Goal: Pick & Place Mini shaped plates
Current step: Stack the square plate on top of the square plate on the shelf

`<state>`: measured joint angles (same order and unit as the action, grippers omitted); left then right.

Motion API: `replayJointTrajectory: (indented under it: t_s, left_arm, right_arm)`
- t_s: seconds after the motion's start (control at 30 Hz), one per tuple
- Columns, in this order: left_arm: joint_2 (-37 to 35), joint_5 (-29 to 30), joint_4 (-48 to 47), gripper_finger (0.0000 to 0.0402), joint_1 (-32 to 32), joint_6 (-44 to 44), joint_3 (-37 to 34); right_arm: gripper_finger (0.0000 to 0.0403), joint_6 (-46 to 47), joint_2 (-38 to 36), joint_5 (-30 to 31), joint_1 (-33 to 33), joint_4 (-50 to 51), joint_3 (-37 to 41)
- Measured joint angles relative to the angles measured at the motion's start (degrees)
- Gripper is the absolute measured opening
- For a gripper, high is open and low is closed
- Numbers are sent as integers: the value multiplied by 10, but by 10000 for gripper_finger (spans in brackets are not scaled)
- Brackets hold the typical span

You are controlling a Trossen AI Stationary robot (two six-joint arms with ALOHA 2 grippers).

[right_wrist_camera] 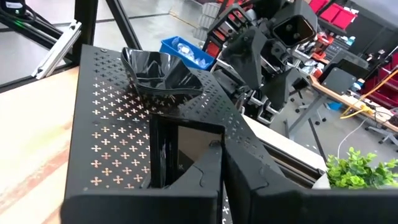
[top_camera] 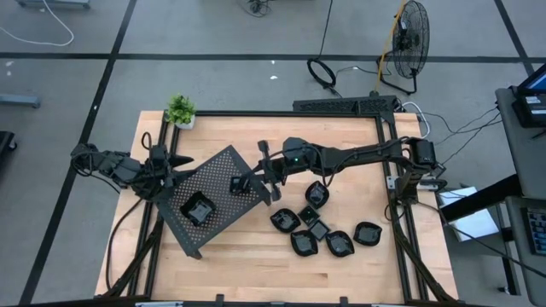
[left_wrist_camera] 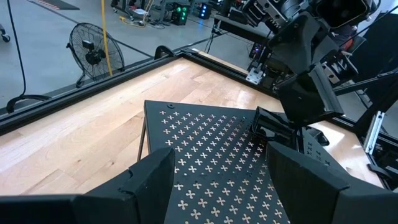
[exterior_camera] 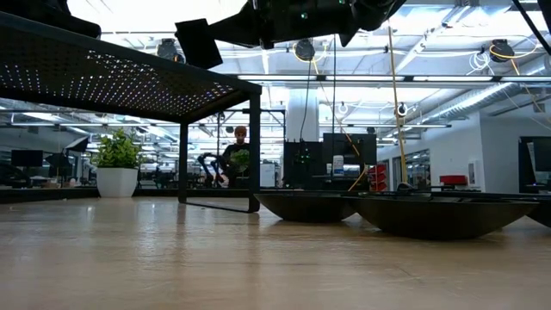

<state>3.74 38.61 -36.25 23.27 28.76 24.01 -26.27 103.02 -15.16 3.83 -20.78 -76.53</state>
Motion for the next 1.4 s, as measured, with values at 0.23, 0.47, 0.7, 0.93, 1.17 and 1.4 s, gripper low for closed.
replayJointTrajectory:
  t_s: [0.23, 0.47, 0.7, 0.93, 1.17, 1.4]
  left_arm:
    - [0, 0, 0, 255, 0, 0, 0]
    - [0, 0, 0, 255, 0, 0, 0]
    - [0, 0, 0, 255, 0, 0, 0]
    - [0, 0, 0, 255, 0, 0, 0]
    - [0, 0, 0, 255, 0, 0, 0]
    - [0, 0, 0, 255, 0, 0, 0]
  right_arm:
    - [7, -21, 0, 0, -1, 1, 0]
    - [16, -29, 0, 0, 0, 1, 0]
    - [24, -25, 0, 0, 0, 1, 0]
    - [80, -15, 0, 2, 0, 1, 0]
    - [137, -13, 0, 3, 0, 3, 0]
    - [159, 8, -31, 60, -10, 68, 1]
